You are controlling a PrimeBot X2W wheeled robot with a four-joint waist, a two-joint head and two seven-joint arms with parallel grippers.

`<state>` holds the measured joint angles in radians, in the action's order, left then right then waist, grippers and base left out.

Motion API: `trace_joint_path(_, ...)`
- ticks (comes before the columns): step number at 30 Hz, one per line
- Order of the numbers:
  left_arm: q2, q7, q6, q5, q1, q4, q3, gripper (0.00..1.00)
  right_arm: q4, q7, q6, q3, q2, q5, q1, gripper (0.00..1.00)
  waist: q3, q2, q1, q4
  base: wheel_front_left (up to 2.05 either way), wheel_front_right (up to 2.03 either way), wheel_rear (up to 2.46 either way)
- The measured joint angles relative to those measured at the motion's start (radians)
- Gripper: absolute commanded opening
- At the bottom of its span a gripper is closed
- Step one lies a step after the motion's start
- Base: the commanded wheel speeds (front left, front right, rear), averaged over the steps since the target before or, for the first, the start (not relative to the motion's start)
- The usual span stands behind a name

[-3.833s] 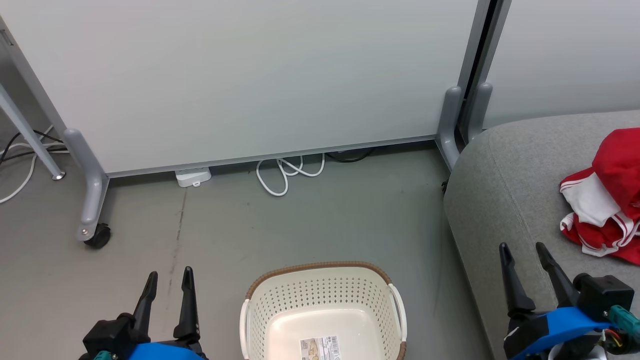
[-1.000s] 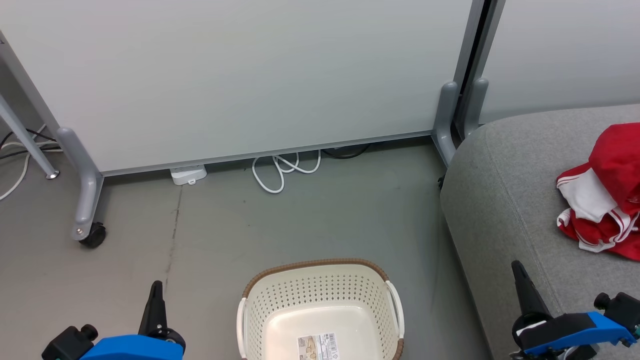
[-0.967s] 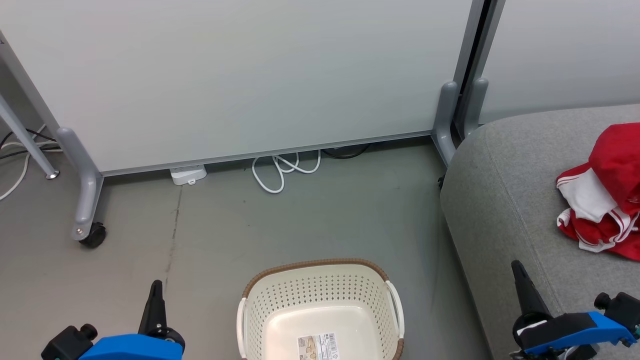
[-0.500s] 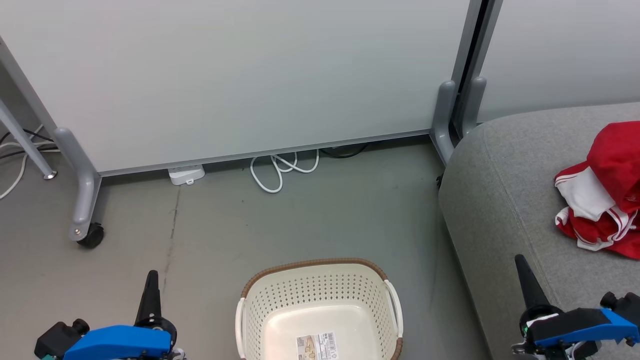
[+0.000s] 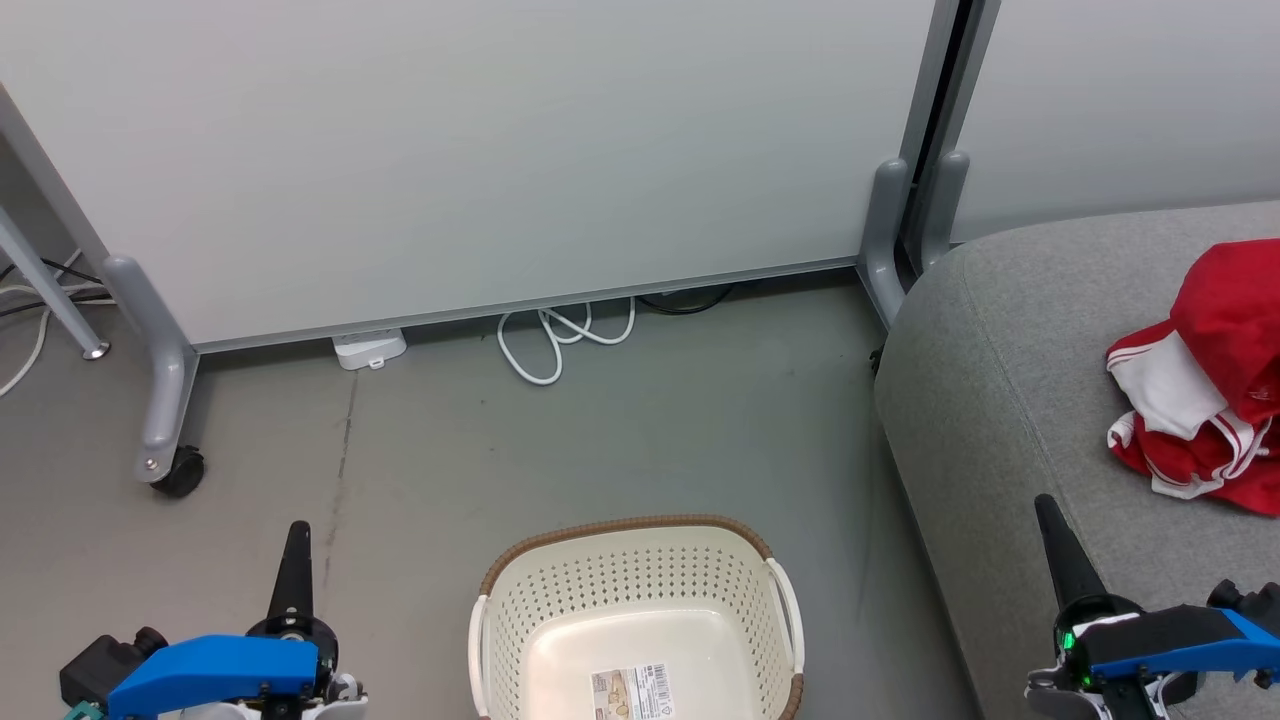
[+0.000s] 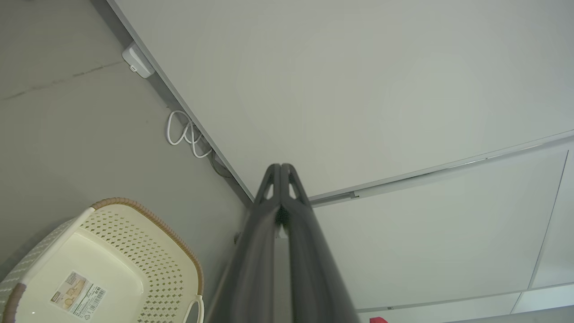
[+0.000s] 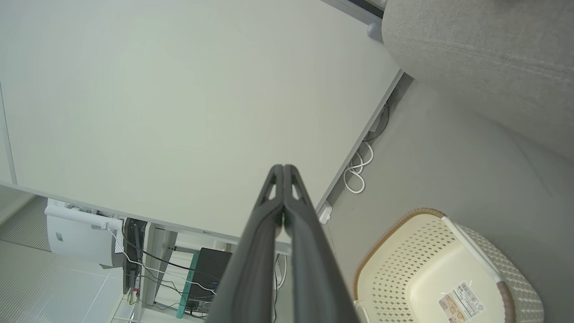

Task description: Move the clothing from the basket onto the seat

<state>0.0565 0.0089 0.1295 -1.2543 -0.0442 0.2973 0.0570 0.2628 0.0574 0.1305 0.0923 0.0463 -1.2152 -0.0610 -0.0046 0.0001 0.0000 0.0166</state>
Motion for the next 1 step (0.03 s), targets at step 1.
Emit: trace_joint_path(1,0.000,0.003,0.000,-0.009,-0.002,-0.002,0.002,0.00,0.000,0.002,0.000,0.001,0.000,-0.010,-0.002,0.00,0.000,-0.0001,0.0000,0.000,0.00,0.00,0.00)
